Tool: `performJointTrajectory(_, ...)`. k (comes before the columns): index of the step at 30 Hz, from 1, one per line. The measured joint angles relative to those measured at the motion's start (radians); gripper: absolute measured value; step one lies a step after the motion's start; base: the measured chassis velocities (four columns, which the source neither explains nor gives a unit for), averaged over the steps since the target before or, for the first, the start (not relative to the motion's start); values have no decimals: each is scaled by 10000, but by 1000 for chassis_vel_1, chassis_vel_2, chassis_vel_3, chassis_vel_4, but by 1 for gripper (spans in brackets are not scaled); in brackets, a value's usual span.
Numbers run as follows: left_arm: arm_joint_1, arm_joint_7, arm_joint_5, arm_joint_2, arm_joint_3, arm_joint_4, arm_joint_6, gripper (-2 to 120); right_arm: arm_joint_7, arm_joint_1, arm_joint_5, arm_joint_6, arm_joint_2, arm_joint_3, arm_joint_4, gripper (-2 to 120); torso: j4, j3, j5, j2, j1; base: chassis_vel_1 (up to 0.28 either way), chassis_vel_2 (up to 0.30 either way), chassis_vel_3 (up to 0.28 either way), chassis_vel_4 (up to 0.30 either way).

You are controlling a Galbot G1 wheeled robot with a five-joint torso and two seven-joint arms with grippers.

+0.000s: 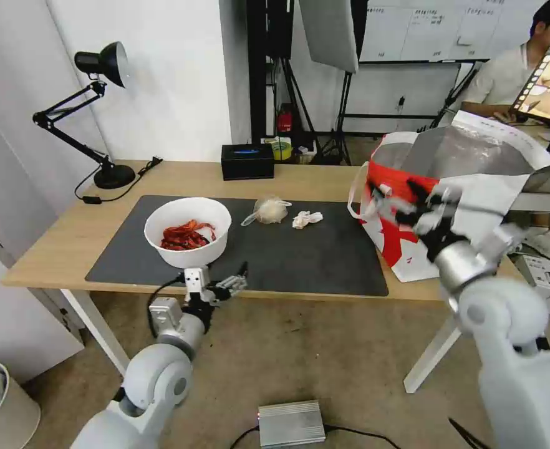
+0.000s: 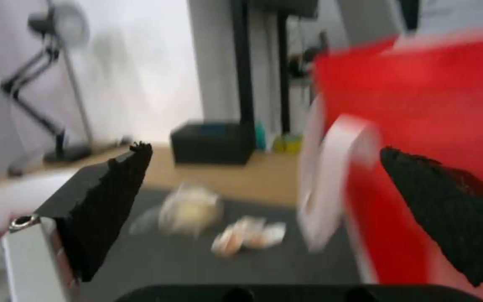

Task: Pick up the trash from the table and place it into the takeout bag.

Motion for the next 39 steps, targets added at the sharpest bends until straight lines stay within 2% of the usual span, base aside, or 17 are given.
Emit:
performJointTrajectory(2,188,174,237,48,-252,-33,-148,100,80,-332,-84,-59,-58,-104,142,100,6,0,-1,0,0,0,0,0,0)
performJointTrajectory(6,441,410,344,223,-720,-130,-229,100,369,-1263,-176,-202,-251,-173,550,100,-7,-1,-3,1,-1,0,0,0,0)
performJointTrajectory(13,714,724,295,673,-1137,-97,-290,100,556,-2041,-174,-190,-553,-164,720,100,-4,0,-2,1,0,0,0,0,0)
performJointTrajectory(16,1049,1336,227,1333,-1375,133,-574,100,546,-2528,-142,-67,-814,-118,769,100,-4,0,-1,1,0,0,0,0,0)
performJointTrajectory(18,1133,1582,206,1452,-1468,206,-688,100,516,-2672,-175,23,-832,-129,770,100,-4,0,-3,1,0,0,0,0,0)
performJointTrajectory(29,1490,2466,231,1475,-2036,326,-825,100,535,-3253,-289,12,-882,-101,911,100,-5,0,-1,1,0,0,0,0,0)
performJointTrajectory(39,1443,2713,120,1378,-2037,589,-843,100,501,-3695,-227,67,-604,-121,880,100,-4,0,-1,0,0,0,0,0,0)
